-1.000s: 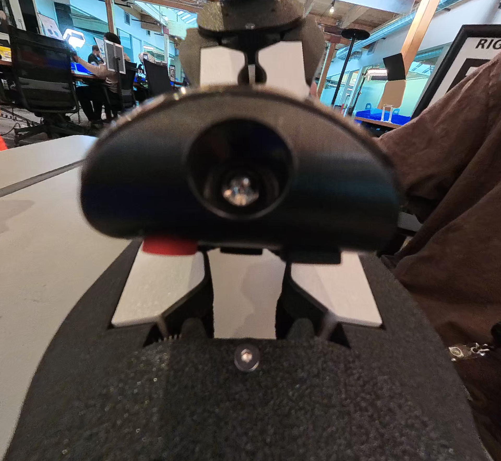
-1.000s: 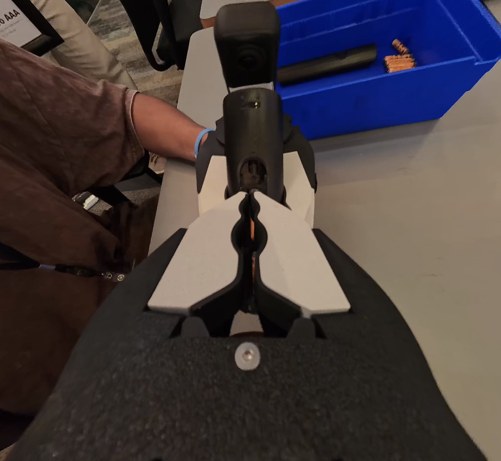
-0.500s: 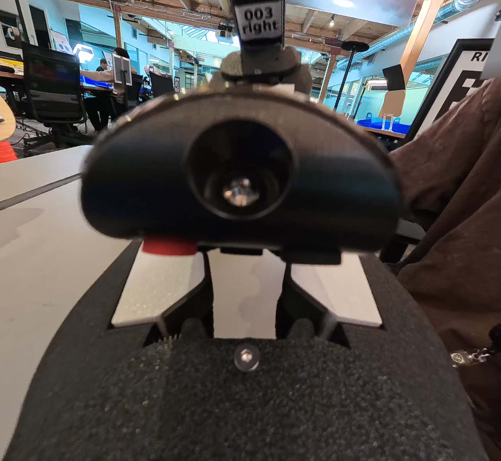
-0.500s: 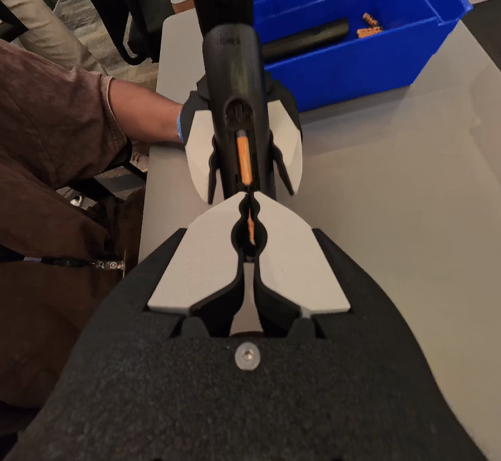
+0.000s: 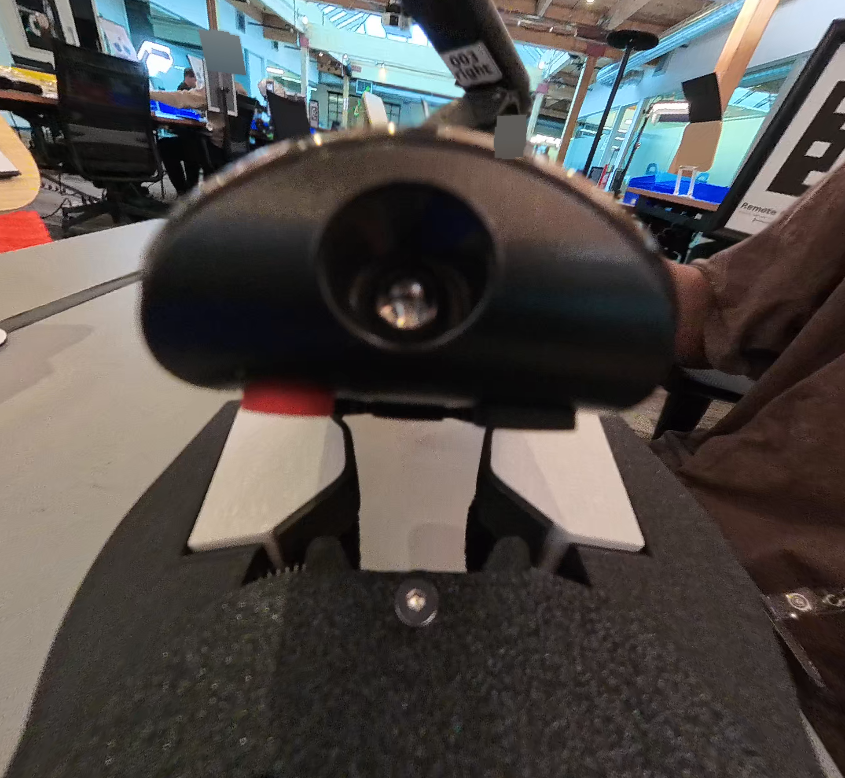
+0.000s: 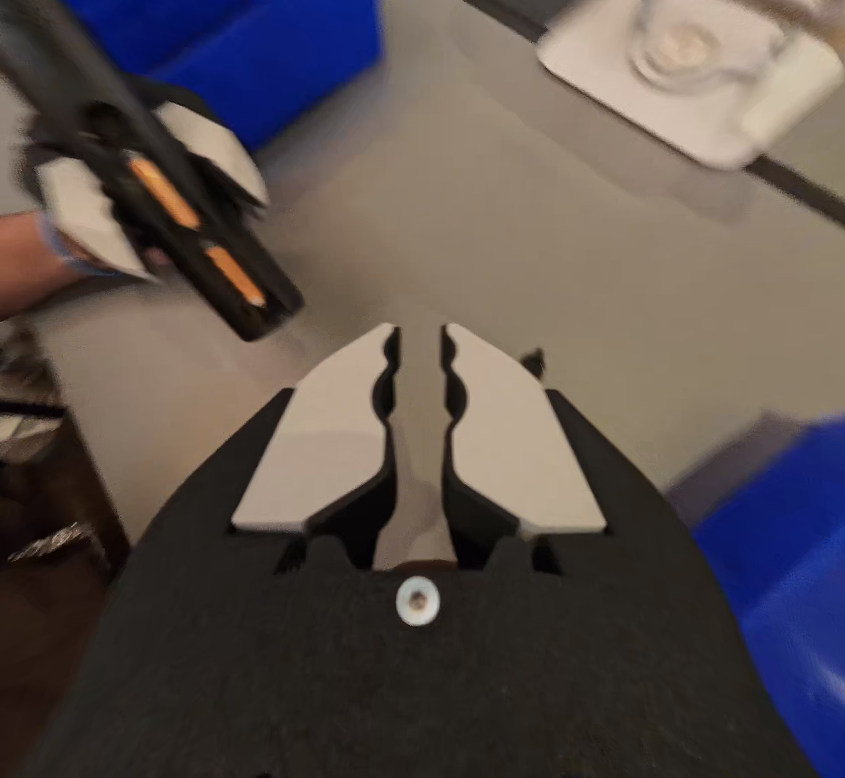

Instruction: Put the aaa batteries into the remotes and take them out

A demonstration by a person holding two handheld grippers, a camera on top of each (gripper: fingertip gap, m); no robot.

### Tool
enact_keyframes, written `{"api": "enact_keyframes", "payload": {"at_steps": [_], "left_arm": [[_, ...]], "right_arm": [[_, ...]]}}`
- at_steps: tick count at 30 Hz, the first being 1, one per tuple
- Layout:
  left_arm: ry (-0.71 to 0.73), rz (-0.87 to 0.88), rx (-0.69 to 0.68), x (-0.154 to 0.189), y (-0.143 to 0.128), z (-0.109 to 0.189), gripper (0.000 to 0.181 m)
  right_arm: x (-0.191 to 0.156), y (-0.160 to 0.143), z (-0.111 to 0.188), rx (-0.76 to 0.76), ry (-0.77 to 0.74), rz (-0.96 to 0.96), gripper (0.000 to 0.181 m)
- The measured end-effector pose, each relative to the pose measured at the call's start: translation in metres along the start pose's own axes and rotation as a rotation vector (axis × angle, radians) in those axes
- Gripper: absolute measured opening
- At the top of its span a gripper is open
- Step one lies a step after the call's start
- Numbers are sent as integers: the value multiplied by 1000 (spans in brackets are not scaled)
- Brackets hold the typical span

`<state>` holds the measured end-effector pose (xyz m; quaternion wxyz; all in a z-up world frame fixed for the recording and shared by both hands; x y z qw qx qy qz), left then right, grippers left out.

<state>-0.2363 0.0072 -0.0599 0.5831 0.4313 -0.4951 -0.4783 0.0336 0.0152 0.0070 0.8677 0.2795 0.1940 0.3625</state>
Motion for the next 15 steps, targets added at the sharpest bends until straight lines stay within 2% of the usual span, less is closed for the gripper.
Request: {"api": "enact_keyframes", "payload": {"at_steps": [1, 4, 6, 8, 11, 15], "left_arm": [[6, 4, -10, -1, -1, -1, 60], [-4, 19, -10, -2, -3, -1, 60], [-13, 26, -6, -2, -2, -1, 60], [-18, 28, -2, -1, -1, 0, 60], [-32, 32, 3, -1, -1, 0, 60], [-51, 47, 0, -1, -2, -2, 60]], "right_arm": [[2, -13, -5, -43, -63, -77, 27], [-1, -53, -35, -128, -189, -194, 37], [6, -79, -52, -162, -294, -274, 38], [8, -98, -61, -113, -268, -358, 35], [9, -106, -63, -114, -322, -355, 32], [9, -102, -74, -167, -349, -308, 29]]}}
Point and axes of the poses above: each gripper's, where its closed fingertips meet, z back along the fingers, y out of its top, x = y × z across the jaws, the point moved 10 cm from there along z, back along the fingers, and after that the axes turned 11 degrees about -x, right-handed, at the moved point
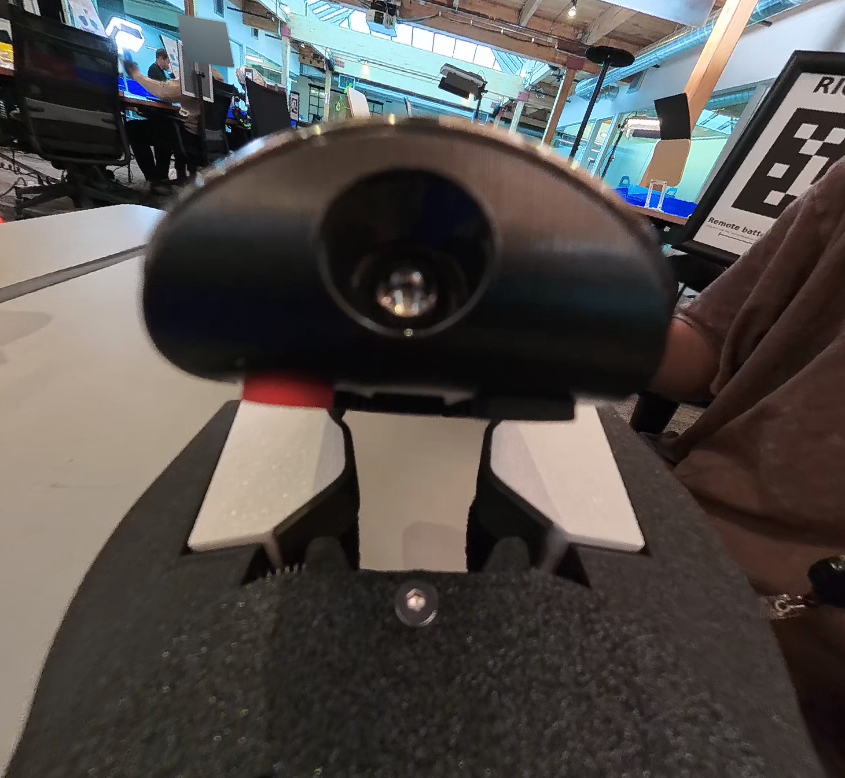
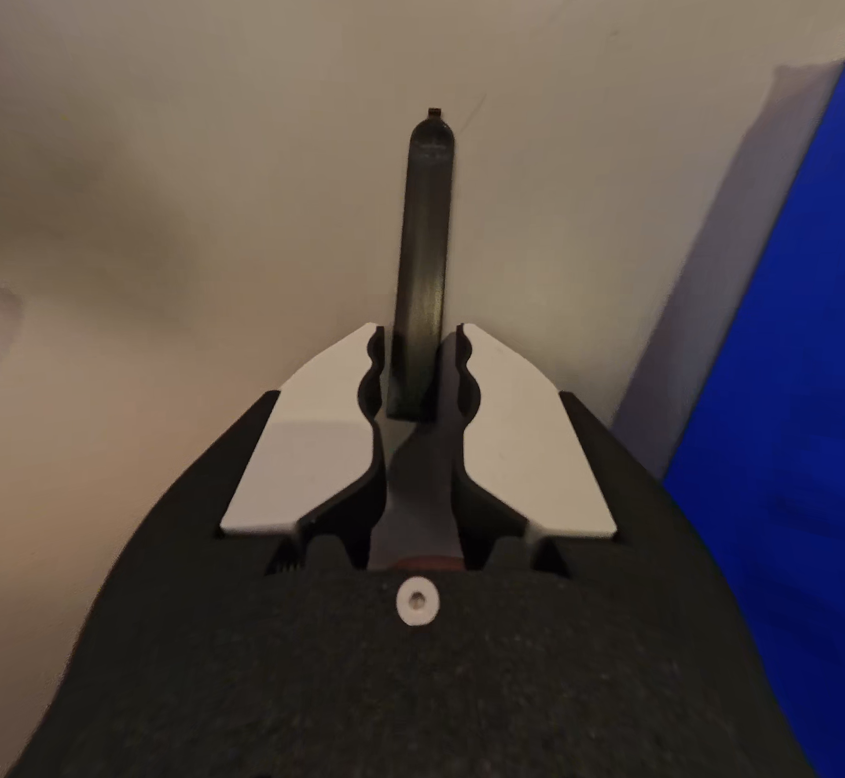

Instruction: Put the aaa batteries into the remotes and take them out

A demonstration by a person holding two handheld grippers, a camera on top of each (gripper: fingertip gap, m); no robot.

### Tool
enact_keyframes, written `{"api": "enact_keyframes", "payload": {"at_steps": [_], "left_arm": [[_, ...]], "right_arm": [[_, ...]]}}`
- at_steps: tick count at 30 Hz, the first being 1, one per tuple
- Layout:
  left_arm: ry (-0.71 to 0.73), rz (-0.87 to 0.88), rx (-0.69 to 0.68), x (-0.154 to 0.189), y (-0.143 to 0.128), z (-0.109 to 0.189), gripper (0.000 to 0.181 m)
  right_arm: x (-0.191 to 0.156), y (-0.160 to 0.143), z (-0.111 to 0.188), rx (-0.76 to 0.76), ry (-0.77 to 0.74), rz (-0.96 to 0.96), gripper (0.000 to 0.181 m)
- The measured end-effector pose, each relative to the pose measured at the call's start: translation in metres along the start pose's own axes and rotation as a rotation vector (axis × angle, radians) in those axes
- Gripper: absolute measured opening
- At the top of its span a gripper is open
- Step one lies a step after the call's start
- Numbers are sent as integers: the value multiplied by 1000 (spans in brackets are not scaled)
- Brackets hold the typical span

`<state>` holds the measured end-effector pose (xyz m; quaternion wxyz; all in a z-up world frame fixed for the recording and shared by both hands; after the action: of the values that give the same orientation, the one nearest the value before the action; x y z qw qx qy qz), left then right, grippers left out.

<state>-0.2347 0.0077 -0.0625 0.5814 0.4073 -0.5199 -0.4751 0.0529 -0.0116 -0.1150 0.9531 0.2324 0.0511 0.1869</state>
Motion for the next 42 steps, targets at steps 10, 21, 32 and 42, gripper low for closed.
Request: {"api": "enact_keyframes", "payload": {"at_steps": [10, 21, 32, 42], "left_arm": [[-10, 16, 8, -2, 0, 2, 60], [-133, 150, 403, -19, 18, 9, 60], [-52, 46, 511, -12, 38, -12, 61], [-31, 45, 551, -16, 41, -10, 60]], "right_arm": [[-2, 15, -9, -16, -26, 79, 19], [-37, 95, 123, 287, 549, 504, 18], [-79, 171, 138, 47, 634, 899, 18], [-90, 186, 146, -45, 607, 1034, 19]]}}
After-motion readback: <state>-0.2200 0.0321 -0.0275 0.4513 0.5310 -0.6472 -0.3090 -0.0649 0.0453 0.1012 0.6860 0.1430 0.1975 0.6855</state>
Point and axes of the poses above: each gripper's, where its closed fingertips meet, z back along the fingers, y out of its top, x = y × z across the jaws, the point moved 10 cm from there along z, back along the fingers, and after that the axes turned 11 degrees about -x, right-handed, at the moved point
